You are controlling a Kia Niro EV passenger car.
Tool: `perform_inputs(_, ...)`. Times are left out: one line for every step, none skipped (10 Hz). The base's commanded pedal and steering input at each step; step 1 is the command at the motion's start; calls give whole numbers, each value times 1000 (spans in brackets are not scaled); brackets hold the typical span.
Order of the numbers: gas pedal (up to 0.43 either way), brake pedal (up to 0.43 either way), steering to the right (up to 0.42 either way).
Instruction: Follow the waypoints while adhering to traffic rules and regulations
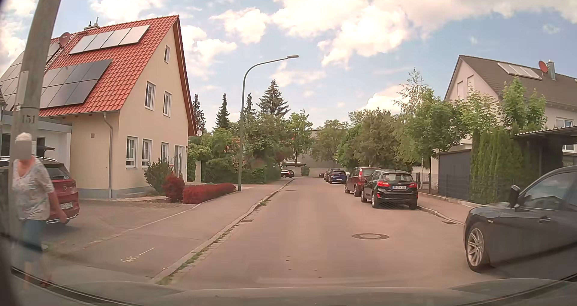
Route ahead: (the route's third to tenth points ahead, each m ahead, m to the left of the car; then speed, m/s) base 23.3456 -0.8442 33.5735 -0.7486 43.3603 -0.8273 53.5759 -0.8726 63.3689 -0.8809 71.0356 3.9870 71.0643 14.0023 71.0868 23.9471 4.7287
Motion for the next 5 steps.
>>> perform_inputs(138,18,8)
perform_inputs(138,18,8)
perform_inputs(138,18,8)
perform_inputs(138,18,8)
perform_inputs(138,18,8)
